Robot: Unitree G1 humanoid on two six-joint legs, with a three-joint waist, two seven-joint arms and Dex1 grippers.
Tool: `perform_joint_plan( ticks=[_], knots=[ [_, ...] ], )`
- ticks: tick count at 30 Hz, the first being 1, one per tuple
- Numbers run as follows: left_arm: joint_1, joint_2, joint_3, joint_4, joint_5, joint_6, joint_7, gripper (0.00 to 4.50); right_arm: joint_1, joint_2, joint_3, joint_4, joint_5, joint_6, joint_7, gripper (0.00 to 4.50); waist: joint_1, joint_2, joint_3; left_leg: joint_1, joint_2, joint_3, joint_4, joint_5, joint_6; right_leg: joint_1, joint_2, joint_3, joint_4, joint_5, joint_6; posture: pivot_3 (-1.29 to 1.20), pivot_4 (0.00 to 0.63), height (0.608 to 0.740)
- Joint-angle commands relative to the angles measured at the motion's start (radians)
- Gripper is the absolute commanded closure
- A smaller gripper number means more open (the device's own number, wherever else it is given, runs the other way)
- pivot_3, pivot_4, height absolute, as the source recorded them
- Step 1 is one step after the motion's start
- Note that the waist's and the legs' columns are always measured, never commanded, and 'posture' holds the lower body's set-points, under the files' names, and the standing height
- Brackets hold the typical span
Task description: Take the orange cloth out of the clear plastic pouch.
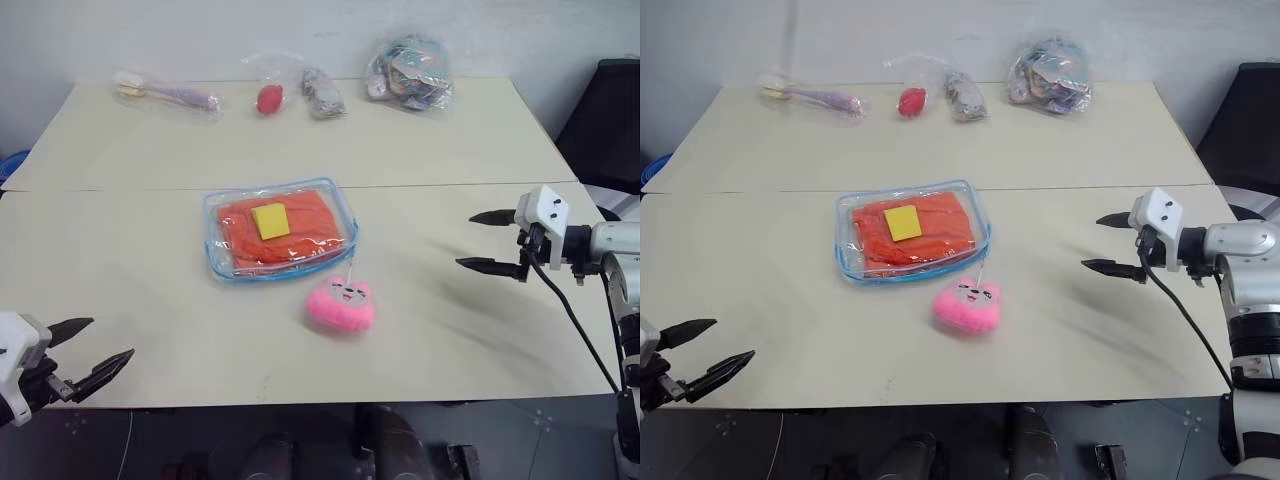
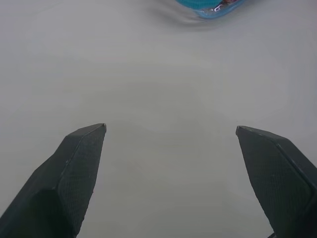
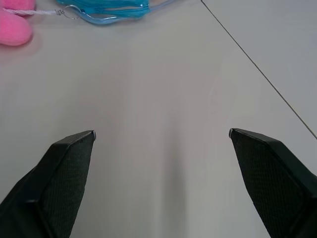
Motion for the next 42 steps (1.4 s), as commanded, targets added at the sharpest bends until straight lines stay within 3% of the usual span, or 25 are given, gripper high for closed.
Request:
perform_joint_plan(
  ticks=[1, 16, 23, 27, 32, 37, 42],
  knots=[
    [-0.005, -0.008, 0.020, -0.006, -0.025, 0.009, 0.004, 0.03, -0.019, -0.012, -0.037, -0.010, 0.020, 0.010, -0.001, 0.00, 0.000, 0.000, 0.000, 0.000, 0.000, 0.000, 0.000, 0.000, 0.000, 0.000, 0.000, 0.000, 0.000, 0.000, 0.000, 0.00, 0.150, 0.740],
    [-0.103, 0.014, -0.036, -0.115, -0.079, 0.045, 0.028, 0.03, 0.025, 0.006, -0.056, -0.192, 0.130, 0.148, 0.033, 0.00, 0.003, 0.000, 0.000, 0.001, 0.000, 0.002, 0.000, 0.000, 0.000, 0.000, 0.000, 0.002, 0.002, 0.000, 0.000, 0.00, 0.150, 0.740],
    [-0.465, 0.023, -0.267, -0.237, -0.130, 0.361, 0.368, 0.03, 0.118, 0.100, -0.047, -0.598, 0.262, 0.341, -0.090, 0.00, 0.006, -0.001, 0.000, 0.001, -0.001, 0.000, 0.001, 0.000, -0.001, 0.000, 0.000, 0.009, 0.004, 0.001, 0.000, 0.00, 0.150, 0.740],
    [-0.696, -0.090, -0.387, -0.279, -0.167, 0.588, 0.620, 0.03, 0.158, 0.191, 0.003, -0.814, 0.271, 0.466, -0.265, 0.00, 0.004, -0.002, -0.001, 0.002, -0.005, 0.001, 0.001, 0.000, -0.001, -0.001, 0.000, 0.009, 0.004, 0.001, 0.001, 0.00, 0.150, 0.740],
    [-0.964, -0.248, -0.535, -0.235, -0.144, 0.806, 0.811, 0.03, 0.197, 0.224, 0.018, -0.922, 0.289, 0.532, -0.339, 0.00, 0.017, -0.005, -0.002, 0.002, -0.007, 0.001, 0.003, 0.001, -0.002, 0.000, 0.002, 0.008, 0.004, 0.002, 0.001, 0.00, 0.150, 0.740],
    [-1.065, -0.208, -0.620, -0.154, -0.062, 0.804, 0.810, 0.03, 0.192, 0.199, -0.009, -0.915, 0.294, 0.533, -0.336, 0.00, 0.012, -0.006, -0.003, 0.002, -0.007, 0.003, 0.002, 0.001, -0.002, -0.001, 0.004, 0.009, 0.004, 0.002, 0.002, 0.00, 0.150, 0.740],
    [-1.040, -0.078, -0.524, -0.125, -0.091, 0.748, 0.659, 0.03, 0.122, 0.263, 0.054, -0.904, 0.296, 0.590, -0.393, 0.00, -0.013, -0.006, -0.003, 0.003, -0.004, 0.013, 0.000, 0.002, -0.005, -0.002, 0.007, 0.010, 0.004, 0.002, 0.001, 0.00, 0.150, 0.740]
  ],
)
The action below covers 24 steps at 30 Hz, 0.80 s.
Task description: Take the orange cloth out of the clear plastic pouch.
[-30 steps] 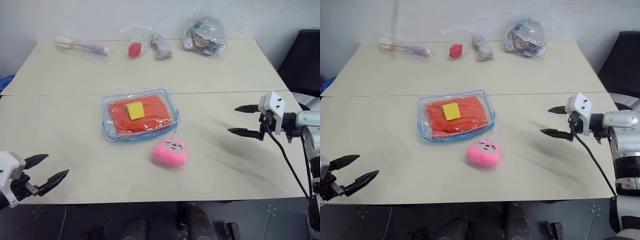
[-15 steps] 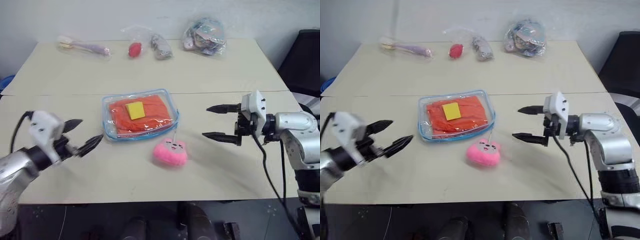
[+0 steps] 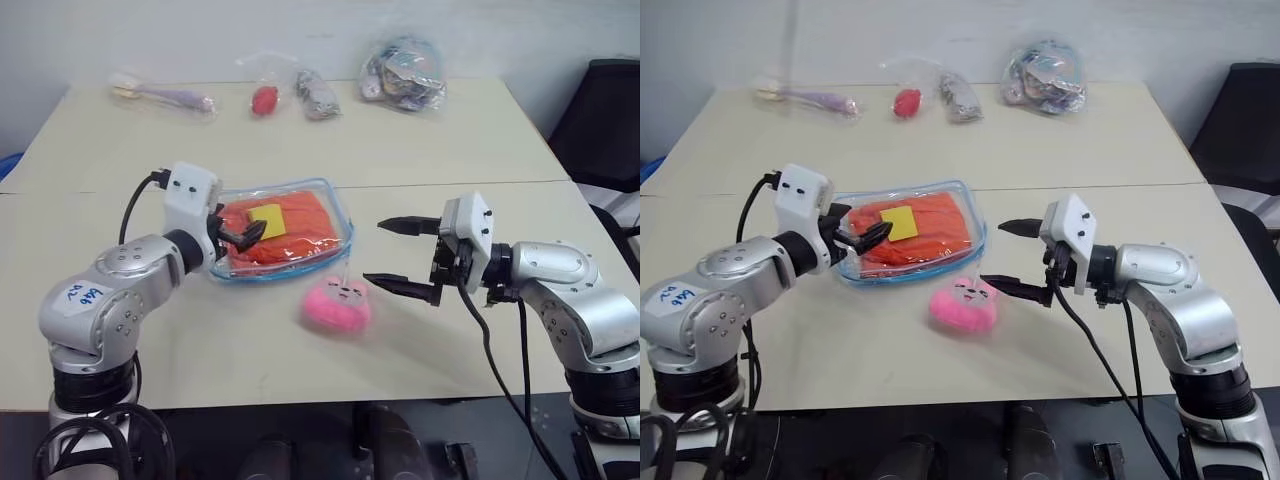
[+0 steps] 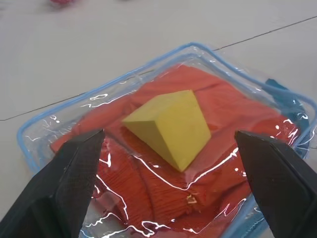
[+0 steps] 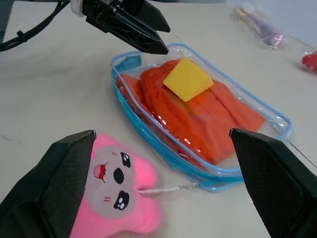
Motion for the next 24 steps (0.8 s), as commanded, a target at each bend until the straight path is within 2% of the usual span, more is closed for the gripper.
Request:
perform_joint_plan(
  ticks=[1, 6, 11, 14, 19, 24],
  knots=[
    [0.031, 0.104, 0.123, -0.027, -0.034, -0.069, -0.139, 0.03, -0.060, 0.059, 0.053, -0.012, 0.006, 0.035, -0.054, 0.00, -0.011, 0.000, 0.000, 0.000, 0.001, 0.001, 0.000, 0.000, -0.001, -0.001, 0.001, 0.000, 0.000, 0.000, -0.001, 0.00, 0.150, 0.740],
    [0.280, 0.319, 0.399, -0.059, -0.108, -0.222, -0.519, 0.03, -0.180, 0.270, 0.222, 0.084, -0.098, 0.101, -0.227, 0.00, -0.040, 0.000, 0.000, 0.002, 0.005, 0.003, -0.003, -0.001, -0.004, -0.003, 0.004, 0.000, 0.001, -0.002, -0.004, 0.00, 0.150, 0.740],
    [0.488, 0.395, 0.597, -0.051, -0.112, -0.293, -0.707, 0.03, -0.289, 0.462, 0.304, 0.279, -0.197, 0.110, -0.351, 0.00, -0.035, 0.000, 0.000, 0.001, 0.005, 0.002, -0.003, 0.000, -0.005, -0.005, 0.005, 0.000, 0.003, -0.003, -0.006, 0.00, 0.150, 0.740],
    [0.535, 0.398, 0.669, -0.059, -0.126, -0.292, -0.731, 0.03, -0.347, 0.562, 0.326, 0.421, -0.258, 0.083, -0.422, 0.00, -0.033, -0.001, 0.000, 0.001, 0.005, 0.002, -0.003, 0.000, -0.005, -0.005, 0.005, 0.000, 0.002, -0.003, -0.006, 0.00, 0.150, 0.740],
    [0.578, 0.386, 0.704, -0.091, -0.116, -0.300, -0.715, 0.03, -0.433, 0.686, 0.293, 0.587, -0.313, 0.081, -0.521, 0.00, -0.048, 0.000, 0.000, 0.001, 0.005, 0.002, -0.004, 0.000, -0.006, -0.006, 0.006, 0.000, 0.003, -0.003, -0.006, 0.00, 0.150, 0.740],
    [0.607, 0.363, 0.708, -0.137, -0.128, -0.296, -0.689, 0.03, -0.491, 0.786, 0.204, 0.659, -0.264, 0.147, -0.564, 0.00, -0.055, 0.000, 0.000, 0.000, 0.005, 0.003, -0.004, -0.001, -0.007, -0.011, 0.006, 0.002, 0.008, -0.004, -0.008, 0.00, 0.150, 0.740]
  ],
)
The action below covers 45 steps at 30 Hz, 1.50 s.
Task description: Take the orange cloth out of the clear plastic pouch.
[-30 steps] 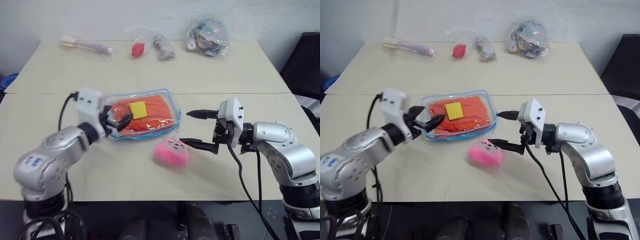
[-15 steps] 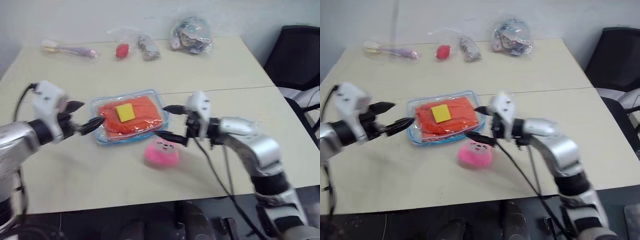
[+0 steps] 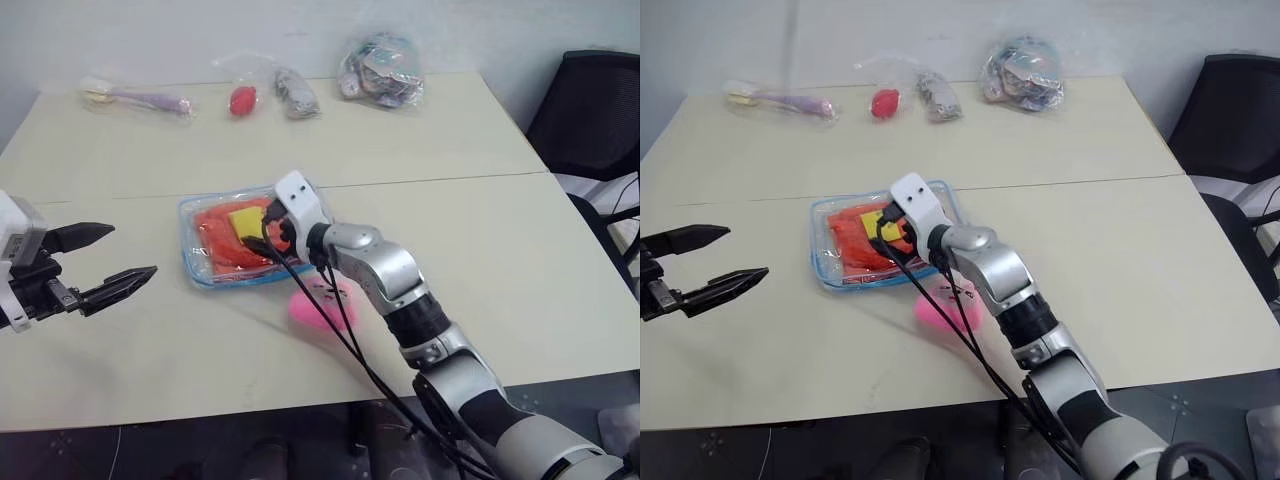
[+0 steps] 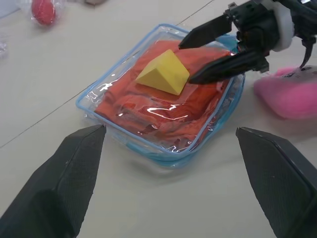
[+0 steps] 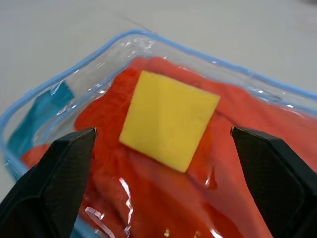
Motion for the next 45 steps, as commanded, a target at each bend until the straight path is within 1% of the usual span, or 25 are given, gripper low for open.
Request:
perform_joint_plan(
  ticks=[1, 4, 8, 17, 25, 28, 34, 35, 40, 45],
  knots=[
    [0.019, -0.016, 0.036, -0.042, -0.006, -0.019, 0.022, 0.03, -0.041, 0.067, -0.062, -0.001, 0.058, 0.050, -0.007, 0.00, -0.005, 0.000, 0.000, -0.001, 0.000, 0.001, 0.000, 0.000, 0.000, -0.002, 0.000, 0.001, 0.001, 0.000, -0.001, 0.00, 0.150, 0.740],
    [0.025, -0.017, 0.024, -0.048, -0.001, -0.027, 0.034, 0.03, -0.051, 0.101, -0.078, 0.006, 0.072, 0.087, -0.007, 0.00, -0.020, 0.000, 0.000, -0.002, 0.000, 0.002, -0.001, 0.000, -0.001, -0.004, 0.000, 0.001, 0.003, -0.001, -0.002, 0.00, 0.150, 0.740],
    [0.015, -0.016, 0.010, -0.046, -0.007, -0.032, 0.050, 0.03, -0.065, 0.131, -0.086, 0.054, 0.057, 0.080, -0.029, 0.00, -0.024, 0.000, 0.000, -0.001, 0.000, 0.002, -0.001, 0.000, -0.002, -0.005, 0.001, 0.001, 0.004, -0.002, -0.003, 0.00, 0.150, 0.740],
    [-0.015, -0.012, -0.036, -0.037, -0.012, -0.052, 0.079, 0.03, -0.170, 0.196, -0.120, 0.315, 0.037, -0.038, -0.062, 0.00, -0.029, 0.000, 0.000, 0.000, 0.001, 0.003, -0.001, 0.000, -0.002, -0.005, 0.001, 0.003, 0.006, -0.002, -0.004, 0.00, 0.150, 0.740],
    [-0.030, -0.016, -0.054, -0.031, -0.008, -0.062, 0.094, 0.03, -0.206, 0.210, -0.113, 0.411, 0.008, -0.138, -0.058, 0.00, -0.048, 0.000, 0.000, -0.001, 0.001, 0.003, -0.002, 0.001, -0.003, -0.006, 0.002, 0.002, 0.007, -0.003, -0.005, 0.00, 0.150, 0.740],
    [-0.027, -0.017, -0.056, -0.029, -0.005, -0.068, 0.097, 0.00, -0.210, 0.213, -0.121, 0.427, 0.008, -0.169, -0.058, 0.56, -0.050, 0.000, 0.000, -0.001, 0.002, 0.003, -0.002, 0.001, -0.004, -0.006, 0.002, 0.002, 0.007, -0.003, -0.006, 0.00, 0.150, 0.740],
    [-0.025, -0.018, -0.060, -0.020, -0.002, -0.079, 0.099, 0.00, -0.208, 0.217, -0.123, 0.416, 0.026, -0.176, -0.027, 2.52, -0.050, 0.000, 0.000, -0.001, 0.003, 0.003, -0.002, 0.001, -0.004, -0.007, 0.002, 0.002, 0.007, -0.004, -0.006, 0.00, 0.150, 0.740],
    [-0.028, -0.020, -0.068, -0.021, -0.003, -0.081, 0.102, 0.00, -0.206, 0.213, -0.122, 0.400, 0.031, -0.173, -0.016, 2.75, -0.050, 0.000, 0.000, -0.001, 0.003, 0.003, -0.002, 0.001, -0.004, -0.007, 0.002, 0.002, 0.007, -0.004, -0.006, 0.00, 0.150, 0.740],
    [-0.057, -0.034, -0.114, -0.033, -0.029, -0.084, 0.119, 0.00, -0.186, 0.154, -0.138, 0.275, 0.066, -0.102, 0.031, 2.75, -0.048, 0.000, 0.000, -0.001, 0.003, 0.003, -0.002, 0.001, -0.004, -0.007, 0.002, 0.002, 0.007, -0.004, -0.006, 0.00, 0.150, 0.740],
    [-0.103, -0.047, -0.193, -0.024, -0.039, -0.097, 0.128, 0.00, -0.114, 0.013, -0.166, 0.062, 0.104, 0.036, 0.086, 2.75, -0.031, -0.001, 0.000, -0.001, 0.003, 0.002, -0.001, 0.001, -0.004, -0.006, 0.002, 0.002, 0.007, -0.004, -0.006, 0.00, 0.150, 0.740]
  ],
)
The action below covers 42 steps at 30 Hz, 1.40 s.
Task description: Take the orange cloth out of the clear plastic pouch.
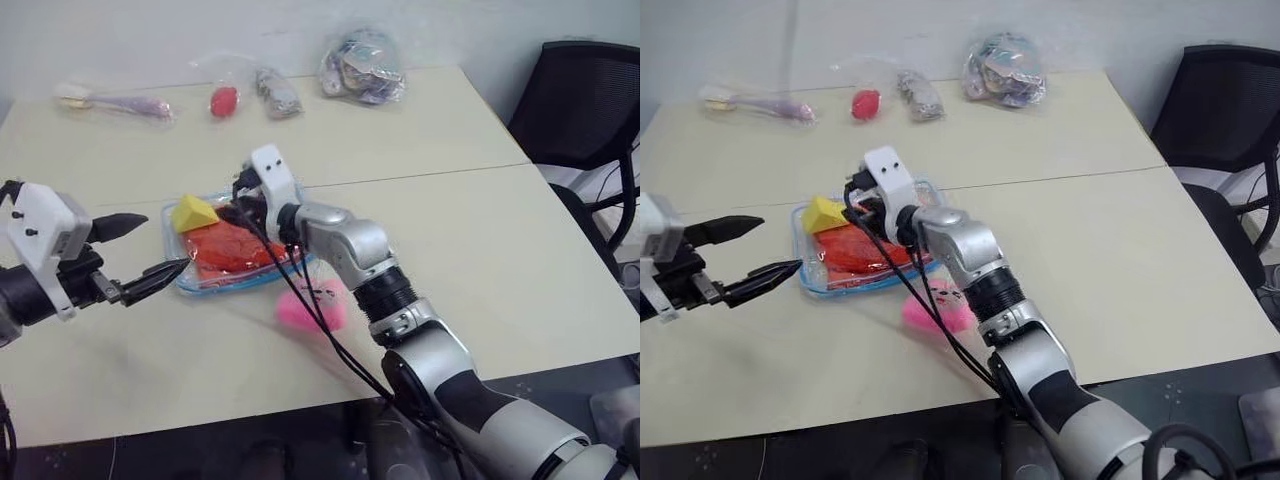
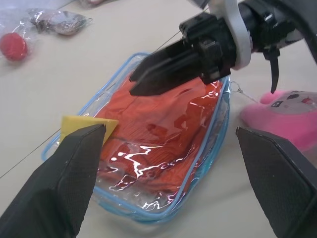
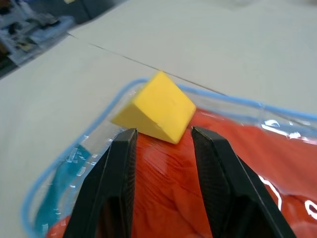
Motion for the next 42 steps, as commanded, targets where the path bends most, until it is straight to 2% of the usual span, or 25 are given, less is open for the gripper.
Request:
perform_joint_plan(
  ticks=[1, 5, 6, 8, 13, 19, 22, 27, 32, 38, 42],
  knots=[
    [-0.008, -0.003, -0.015, 0.010, -0.001, -0.038, -0.001, 0.00, 0.037, -0.065, -0.028, -0.140, 0.033, 0.072, 0.030, 2.75, 0.010, 0.000, 0.000, 0.000, 0.000, 0.000, 0.000, 0.000, 0.000, 0.000, 0.000, 0.000, 0.000, 0.000, 0.000, 0.00, 0.150, 0.740],
    [-0.006, 0.006, -0.016, 0.054, 0.026, -0.070, -0.004, 0.00, 0.050, -0.062, -0.007, -0.179, 0.041, 0.080, 0.053, 2.75, 0.008, 0.000, 0.000, 0.000, 0.002, 0.003, 0.000, 0.000, 0.000, -0.001, 0.001, 0.001, 0.000, 0.000, 0.000, 0.00, 0.150, 0.740],
    [-0.001, 0.008, -0.005, 0.067, 0.039, -0.078, -0.001, 0.00, 0.053, -0.049, 0.008, -0.176, 0.030, 0.062, 0.053, 2.57, 0.006, 0.000, 0.000, 0.001, 0.004, 0.005, 0.000, 0.000, -0.001, -0.001, 0.003, 0.000, 0.000, 0.000, 0.000, 0.00, 0.150, 0.740],
    [0.023, 0.013, 0.034, 0.093, 0.065, -0.092, -0.004, 0.00, 0.054, -0.023, 0.036, -0.161, 0.006, 0.021, 0.042, 2.17, -0.001, 0.000, 0.000, 0.001, 0.006, 0.005, -0.001, 0.000, -0.003, -0.002, 0.005, -0.001, 0.001, -0.001, -0.002, 0.00, 0.150, 0.740],
    [0.036, 0.014, 0.070, 0.198, 0.176, -0.090, 0.099, 0.00, 0.061, -0.008, 0.113, -0.150, -0.056, -0.092, 0.075, 0.42, -0.010, 0.000, 0.000, 0.001, 0.007, 0.005, -0.001, 0.000, -0.004, -0.003, 0.006, -0.001, 0.002, -0.002, -0.004, 0.00, 0.150, 0.740],
    [-0.082, -0.023, -0.033, 0.230, 0.172, -0.049, 0.195, 0.00, 0.082, -0.085, 0.158, -0.233, -0.073, -0.206, 0.206, 0.42, 0.013, -0.002, -0.001, 0.001, 0.005, 0.003, 0.000, 0.000, -0.004, -0.001, 0.004, -0.001, 0.003, -0.002, -0.004, 0.00, 0.150, 0.740],
    [-0.209, -0.054, -0.163, 0.298, 0.183, -0.046, 0.222, 0.00, 0.111, -0.179, 0.140, -0.364, -0.030, -0.182, 0.303, 0.42, 0.028, -0.002, -0.001, 0.000, 0.005, 0.001, 0.001, 0.000, -0.004, -0.001, 0.004, -0.002, 0.002, -0.002, -0.004, 0.00, 0.150, 0.740],
    [-0.397, -0.098, -0.331, 0.474, 0.260, -0.077, 0.258, 0.00, 0.150, -0.301, 0.097, -0.531, 0.026, -0.109, 0.360, 0.42, 0.036, -0.003, -0.002, 0.001, 0.005, 0.002, 0.002, 0.000, -0.004, 0.000, 0.004, -0.003, 0.002, -0.001, -0.003, 0.00, 0.150, 0.740],
    [-0.506, -0.100, -0.510, 0.633, 0.380, -0.257, 0.157, 0.00, 0.177, -0.406, 0.033, -0.638, 0.085, -0.011, 0.364, 0.42, 0.034, -0.003, -0.002, 0.001, 0.005, 0.004, 0.002, 0.000, -0.004, -0.001, 0.004, -0.003, 0.003, -0.001, -0.003, 0.00, 0.150, 0.740],
    [-0.661, -0.082, -0.623, 0.959, 0.462, -0.503, -0.083, 0.00, 0.187, -0.462, -0.010, -0.685, 0.116, 0.055, 0.331, 0.42, 0.037, -0.003, -0.002, 0.001, 0.006, 0.005, 0.002, 0.000, -0.003, -0.002, 0.005, -0.003, 0.004, -0.001, -0.003, 0.00, 0.150, 0.740],
    [-0.757, -0.090, -0.654, 1.173, 0.496, -0.640, -0.224, 0.00, 0.190, -0.471, -0.023, -0.698, 0.126, 0.072, 0.301, 0.42, 0.040, -0.003, -0.002, 0.001, 0.005, 0.006, 0.002, 0.000, -0.003, -0.002, 0.005, -0.003, 0.004, -0.001, -0.003, 0.00, 0.150, 0.740]
  ],
)
